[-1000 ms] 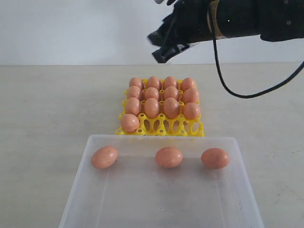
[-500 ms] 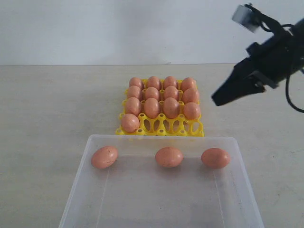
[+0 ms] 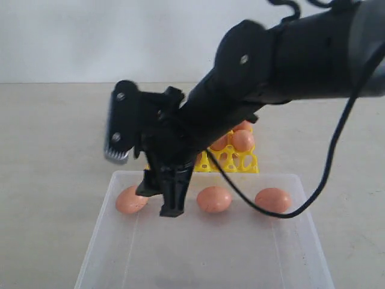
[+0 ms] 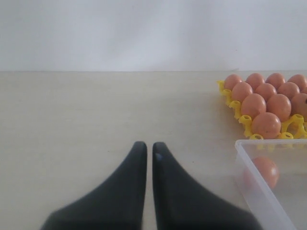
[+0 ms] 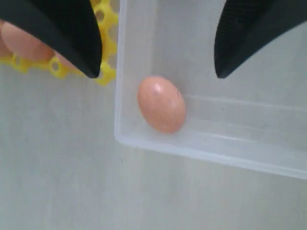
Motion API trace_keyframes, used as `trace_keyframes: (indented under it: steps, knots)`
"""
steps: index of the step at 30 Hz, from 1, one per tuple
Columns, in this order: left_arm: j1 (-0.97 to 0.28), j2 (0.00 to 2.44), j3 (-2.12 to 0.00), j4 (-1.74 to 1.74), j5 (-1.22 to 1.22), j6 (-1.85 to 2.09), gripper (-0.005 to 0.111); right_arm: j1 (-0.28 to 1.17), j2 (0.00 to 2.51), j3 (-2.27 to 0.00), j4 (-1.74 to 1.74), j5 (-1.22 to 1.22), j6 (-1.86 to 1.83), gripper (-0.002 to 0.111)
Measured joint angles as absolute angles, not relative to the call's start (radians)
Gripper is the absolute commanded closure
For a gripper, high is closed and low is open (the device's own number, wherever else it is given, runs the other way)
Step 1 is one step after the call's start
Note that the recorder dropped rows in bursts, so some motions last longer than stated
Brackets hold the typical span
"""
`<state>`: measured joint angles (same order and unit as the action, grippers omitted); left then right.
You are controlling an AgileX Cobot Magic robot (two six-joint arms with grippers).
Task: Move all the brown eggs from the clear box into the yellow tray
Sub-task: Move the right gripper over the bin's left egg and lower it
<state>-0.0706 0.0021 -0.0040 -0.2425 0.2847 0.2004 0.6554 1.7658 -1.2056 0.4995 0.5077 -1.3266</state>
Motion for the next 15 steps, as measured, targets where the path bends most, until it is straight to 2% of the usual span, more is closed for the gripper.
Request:
trace_keyframes:
  steps: [4,15]
  knots:
    - [-0.071,0.002,-0.004,-0.242,0.285,0.2,0.103,0.719,1.845,-1.207,0.498,0.437,-1.392,0.049]
    - [-0.071,0.002,-0.004,-0.242,0.285,0.2,0.103,0.727,1.942,-1.205,0.493,0.378,-1.418,0.049]
